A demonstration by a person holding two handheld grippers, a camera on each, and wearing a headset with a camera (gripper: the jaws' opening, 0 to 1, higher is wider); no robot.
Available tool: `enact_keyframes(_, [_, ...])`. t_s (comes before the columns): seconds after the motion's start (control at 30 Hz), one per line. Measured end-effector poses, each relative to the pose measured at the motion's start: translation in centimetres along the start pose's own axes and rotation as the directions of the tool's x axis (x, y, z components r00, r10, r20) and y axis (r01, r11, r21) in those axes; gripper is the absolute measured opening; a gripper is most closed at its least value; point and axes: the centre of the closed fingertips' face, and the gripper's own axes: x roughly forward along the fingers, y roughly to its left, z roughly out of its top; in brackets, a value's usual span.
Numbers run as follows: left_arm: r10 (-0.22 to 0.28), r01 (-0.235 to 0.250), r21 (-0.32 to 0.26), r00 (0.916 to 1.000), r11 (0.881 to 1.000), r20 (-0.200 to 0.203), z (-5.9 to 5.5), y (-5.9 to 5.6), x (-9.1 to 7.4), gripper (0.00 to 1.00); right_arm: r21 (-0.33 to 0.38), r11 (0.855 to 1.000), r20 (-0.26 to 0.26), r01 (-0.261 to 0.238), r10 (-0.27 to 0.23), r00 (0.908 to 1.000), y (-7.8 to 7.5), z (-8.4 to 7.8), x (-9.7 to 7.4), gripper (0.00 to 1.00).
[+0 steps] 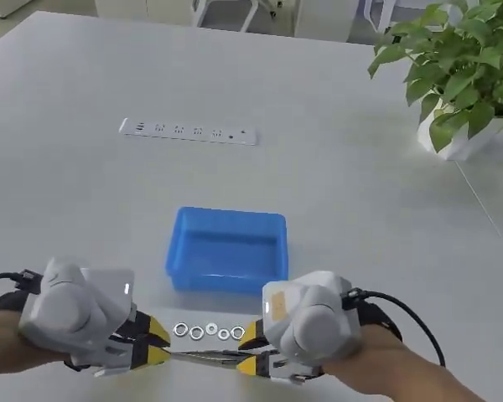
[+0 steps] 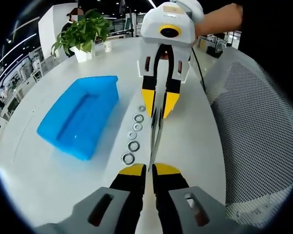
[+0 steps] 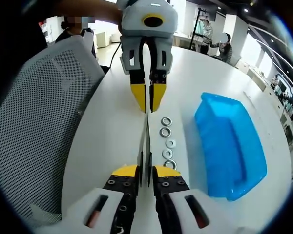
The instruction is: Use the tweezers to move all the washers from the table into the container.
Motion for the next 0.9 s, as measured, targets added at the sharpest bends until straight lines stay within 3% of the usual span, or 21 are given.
enact_keyframes(0.13, [-0.008,0.009,0.021,0.9991,1.000,-0.041,-0.8,-0.2,0.5,0.09,-0.009,1.000,-0.009,0.003,-0.003,1.0000,0.1,0.0,0.1,0.12])
enact_keyframes(0.33, [-0.014,0.014,0.019,0.9997,1.000,-0.020,-0.6,-0.1,0.5,0.07,-0.017,1.000,-0.011,0.002,-0.002,0.9999,0.2,0.0,0.1,0.11])
enact_keyframes(0.6, [-0.041,0.042,0.033,0.9985,0.999,-0.037,-0.7,-0.4,0.4,0.06,-0.013,1.000,-0.010,0.001,-0.001,0.9999,0.2,0.0,0.1,0.11])
enact_keyframes(0.9, [-0.042,0.042,-0.002,0.9987,0.999,-0.029,0.5,-0.9,-0.7,0.05,-0.016,1.000,-0.019,0.007,-0.007,0.9998,0.2,-0.1,0.0,0.11])
